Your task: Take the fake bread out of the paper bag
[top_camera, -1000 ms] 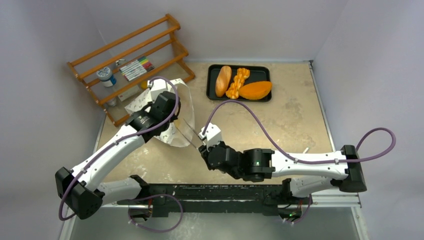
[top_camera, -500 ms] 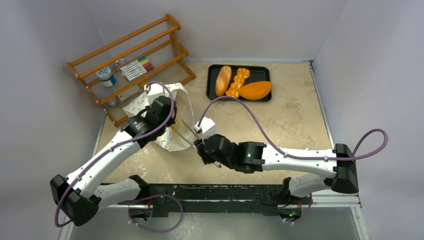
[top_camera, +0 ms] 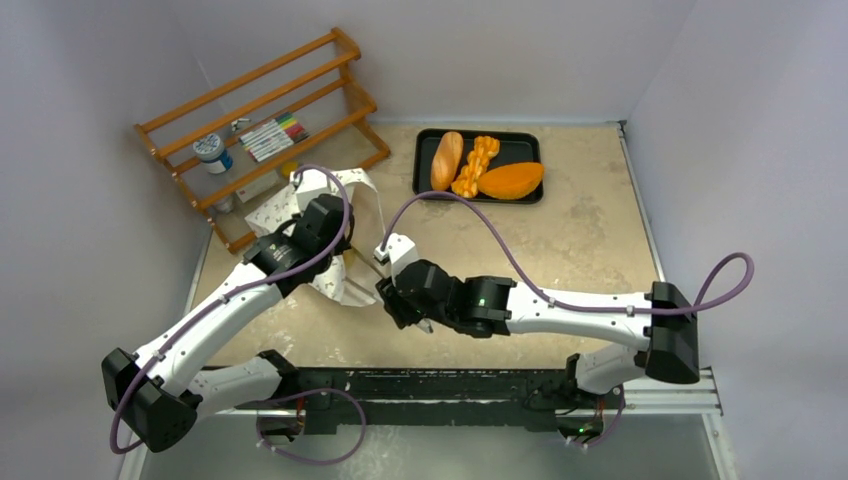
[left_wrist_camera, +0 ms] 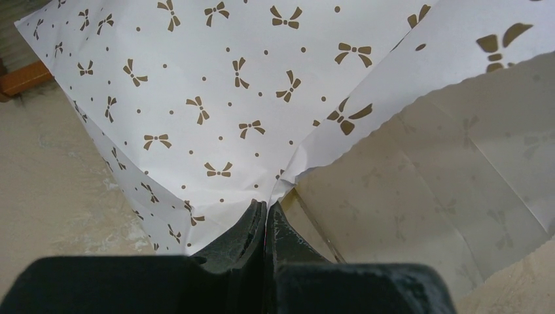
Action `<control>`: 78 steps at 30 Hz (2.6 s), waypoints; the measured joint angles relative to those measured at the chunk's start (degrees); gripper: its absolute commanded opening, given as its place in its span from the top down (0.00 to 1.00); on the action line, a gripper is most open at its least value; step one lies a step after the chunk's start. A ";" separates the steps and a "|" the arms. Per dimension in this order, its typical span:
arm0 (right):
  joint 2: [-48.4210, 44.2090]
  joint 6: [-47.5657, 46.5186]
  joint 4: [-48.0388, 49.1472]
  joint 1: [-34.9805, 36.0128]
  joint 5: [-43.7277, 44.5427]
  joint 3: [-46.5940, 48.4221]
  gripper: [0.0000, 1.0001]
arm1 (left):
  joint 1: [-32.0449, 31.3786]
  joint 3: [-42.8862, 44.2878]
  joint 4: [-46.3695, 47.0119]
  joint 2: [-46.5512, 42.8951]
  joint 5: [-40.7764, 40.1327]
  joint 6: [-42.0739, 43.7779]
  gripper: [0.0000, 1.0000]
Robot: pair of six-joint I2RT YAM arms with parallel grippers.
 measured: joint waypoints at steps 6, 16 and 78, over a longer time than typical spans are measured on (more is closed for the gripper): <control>0.74 -0.52 0.85 -1.64 -1.29 0.09 0.50 | 0.00 0.00 0.44 0.00 0.61 0.00 1.00; 7.04 -1.27 1.38 -2.05 0.17 2.78 0.49 | 0.00 0.00 -0.02 -0.02 1.60 0.00 1.00; 24.68 1.03 -2.03 10.34 29.29 -2.14 0.40 | -0.33 -2.16 3.78 3.21 5.27 0.85 1.00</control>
